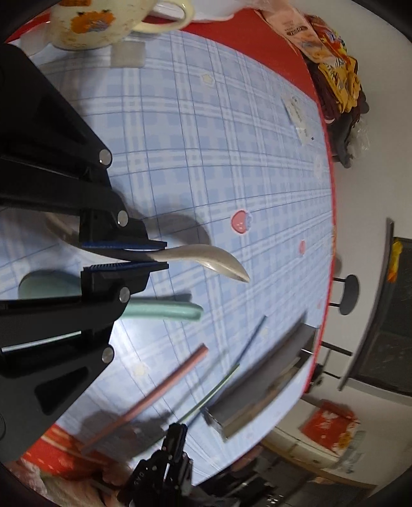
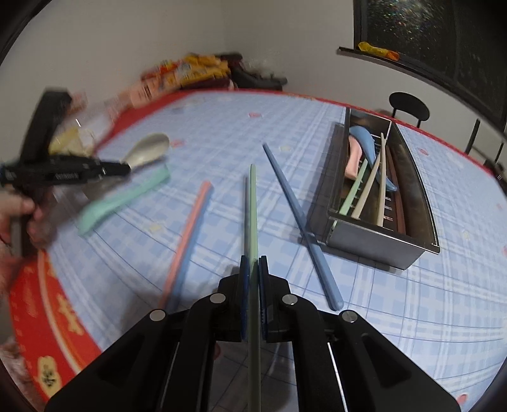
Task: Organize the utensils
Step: 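Carry the cream spoon with the left tool while the right tool carries the green chopstick to the tray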
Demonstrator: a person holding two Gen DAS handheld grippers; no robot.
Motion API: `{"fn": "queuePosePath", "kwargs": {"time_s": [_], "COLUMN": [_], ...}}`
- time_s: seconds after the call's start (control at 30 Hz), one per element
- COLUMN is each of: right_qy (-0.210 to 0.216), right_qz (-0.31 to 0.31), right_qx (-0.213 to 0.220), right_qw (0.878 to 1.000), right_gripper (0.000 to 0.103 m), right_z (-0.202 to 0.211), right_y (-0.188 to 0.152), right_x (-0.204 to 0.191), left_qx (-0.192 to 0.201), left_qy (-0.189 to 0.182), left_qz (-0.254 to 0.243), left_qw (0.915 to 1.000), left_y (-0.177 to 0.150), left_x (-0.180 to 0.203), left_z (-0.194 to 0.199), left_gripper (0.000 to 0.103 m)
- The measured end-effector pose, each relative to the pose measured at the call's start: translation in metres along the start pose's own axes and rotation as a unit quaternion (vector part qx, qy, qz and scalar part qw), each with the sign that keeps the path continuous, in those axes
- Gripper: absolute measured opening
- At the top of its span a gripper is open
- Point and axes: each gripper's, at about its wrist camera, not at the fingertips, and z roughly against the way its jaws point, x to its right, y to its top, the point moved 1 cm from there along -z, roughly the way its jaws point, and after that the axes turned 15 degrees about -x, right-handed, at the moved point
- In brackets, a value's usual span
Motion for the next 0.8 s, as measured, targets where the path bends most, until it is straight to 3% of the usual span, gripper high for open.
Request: {"fn": "queuePosePath", "kwargs": {"time_s": [0.27,0.57,0.8], "right_qy": [0.034,0.069,0.085], "right_qz": [-0.034,-0.057,-0.08], "right_qx": [0.016,0.052,0.08], "right_qw": [0.999,0.995,0.99], "right_gripper": [0.006,0.006,0.006], "right_z": [0.005,0.016,0.025], "right_y": [-0.002,-0.006,-0.01], "right_x": [0.015,0.028,0.038], "left_qx": [0.052,0.071,0.077], "left_qy": [-0.068,-0.149,-0.169], "left_qz": [0.036,0.099,0.113], "left_qw": [0.9956,0.9813,0.9761], "left_y": [-0.015,-0.028,-0.035], "left_x": [0.03,0.065,0.083], "left_z": [0.029,0.011,0.005], "left_gripper": [0.011,0.011,0.011]}}
